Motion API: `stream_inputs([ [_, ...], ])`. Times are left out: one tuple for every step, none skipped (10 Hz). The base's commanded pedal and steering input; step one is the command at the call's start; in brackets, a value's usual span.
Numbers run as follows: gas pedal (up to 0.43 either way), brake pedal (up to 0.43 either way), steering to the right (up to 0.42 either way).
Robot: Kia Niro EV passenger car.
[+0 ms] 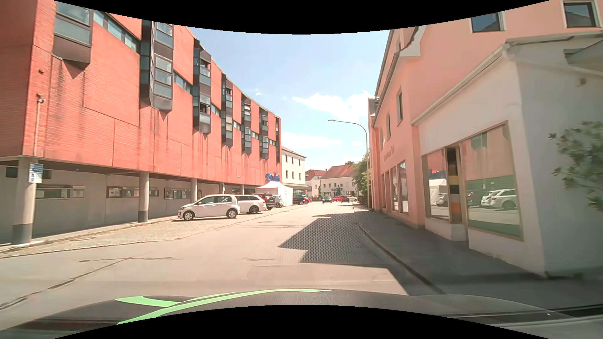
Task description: Follow the waypoints while adhering to traffic rules and regulations
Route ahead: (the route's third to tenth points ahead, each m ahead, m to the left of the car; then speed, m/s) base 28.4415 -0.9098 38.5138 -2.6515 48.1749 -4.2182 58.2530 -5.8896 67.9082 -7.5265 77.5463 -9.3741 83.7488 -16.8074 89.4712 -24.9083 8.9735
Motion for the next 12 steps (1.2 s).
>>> stream_inputs([
  [0.220, 0.000, 0.034],
  [0.197, 0.000, 0.039],
  [0.177, 0.000, 0.043],
  [0.157, 0.000, 0.044],
  [0.150, 0.000, 0.044],
  [0.138, 0.000, 0.044],
  [0.130, 0.000, 0.044],
  [0.118, 0.000, 0.043],
  [0.110, 0.000, 0.043],
  [0.079, 0.000, 0.043],
  [0.067, 0.000, 0.042],
  [0.059, 0.000, 0.042],
])
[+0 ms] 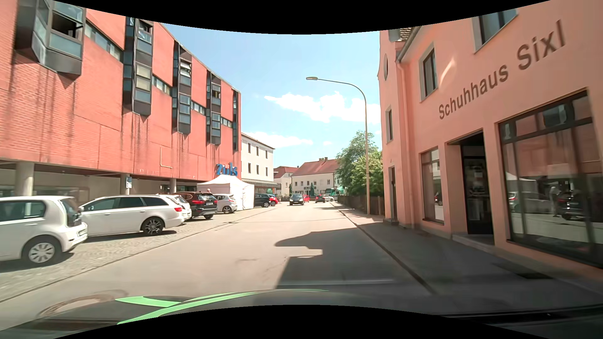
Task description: Follow the waypoints while adhering to traffic rules and regulations
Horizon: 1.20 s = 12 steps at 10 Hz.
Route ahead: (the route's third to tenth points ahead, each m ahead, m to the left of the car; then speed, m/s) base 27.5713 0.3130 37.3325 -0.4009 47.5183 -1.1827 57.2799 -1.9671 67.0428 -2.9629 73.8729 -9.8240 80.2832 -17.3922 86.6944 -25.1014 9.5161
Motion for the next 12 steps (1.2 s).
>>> stream_inputs([
  [0.020, 0.000, 0.042],
  [0.000, 0.000, 0.041],
  [0.000, 0.000, 0.039],
  [0.000, 0.000, 0.038],
  [0.000, 0.000, 0.034],
  [0.000, 0.000, 0.030],
  [0.000, 0.000, 0.026],
  [0.000, 0.000, 0.022],
  [0.000, 0.000, 0.018],
  [0.000, 0.000, 0.014],
  [0.000, 0.000, 0.010],
  [0.000, 0.000, 0.008],
])
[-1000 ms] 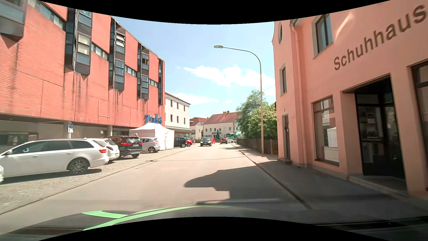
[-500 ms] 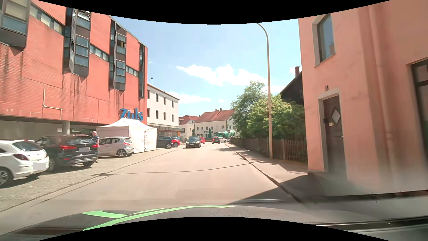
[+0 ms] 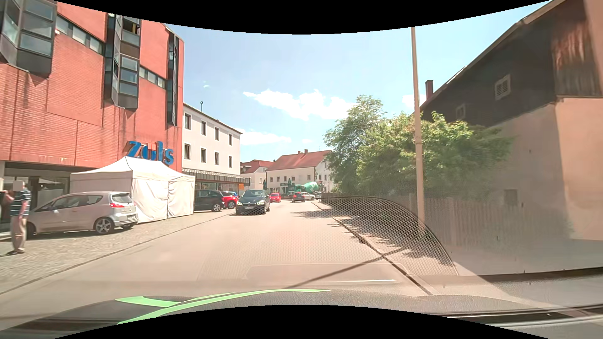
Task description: Follow the waypoints while adhering to traffic rules and regulations
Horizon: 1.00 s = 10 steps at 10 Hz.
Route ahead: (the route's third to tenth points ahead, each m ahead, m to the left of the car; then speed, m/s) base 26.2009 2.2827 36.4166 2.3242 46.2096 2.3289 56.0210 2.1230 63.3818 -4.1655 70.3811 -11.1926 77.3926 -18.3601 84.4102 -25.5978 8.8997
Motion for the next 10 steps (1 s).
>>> stream_inputs([
  [0.000, 0.000, 0.006],
  [0.000, 0.000, 0.005],
  [0.000, 0.000, 0.005],
  [0.000, 0.000, 0.005],
  [0.000, 0.000, 0.001],
  [0.000, 0.000, 0.000],
  [0.000, 0.000, -0.001],
  [0.000, 0.000, -0.001],
  [0.000, 0.000, -0.001],
  [0.000, 0.000, -0.001],
])
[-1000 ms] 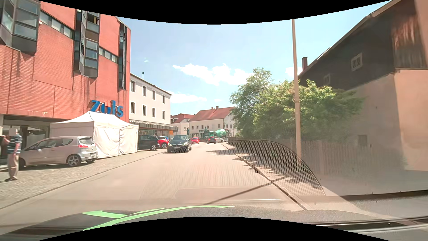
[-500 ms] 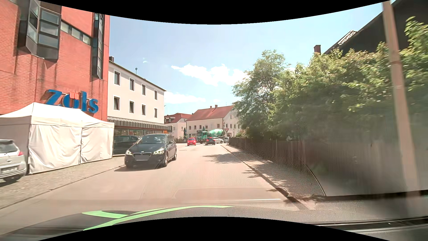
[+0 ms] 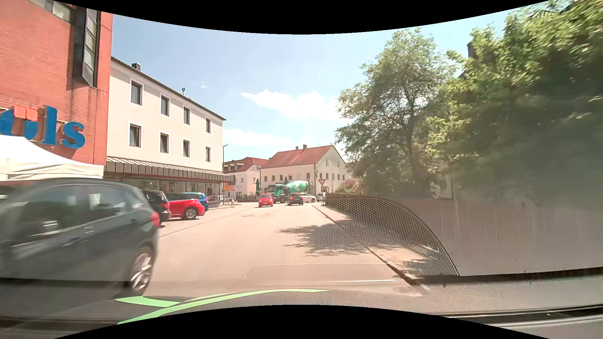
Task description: Follow the waypoints while adhering to traffic rules and regulations
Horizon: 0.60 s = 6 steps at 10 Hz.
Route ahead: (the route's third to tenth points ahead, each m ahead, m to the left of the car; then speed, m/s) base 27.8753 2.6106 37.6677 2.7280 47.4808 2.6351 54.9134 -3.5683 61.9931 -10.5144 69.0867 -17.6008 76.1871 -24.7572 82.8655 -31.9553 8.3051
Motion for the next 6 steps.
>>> stream_inputs([
  [0.000, 0.000, 0.000],
  [0.000, 0.000, -0.001],
  [0.000, 0.000, 0.000],
  [0.000, 0.000, 0.000],
  [0.000, 0.000, 0.000],
  [0.000, 0.012, 0.000],
])
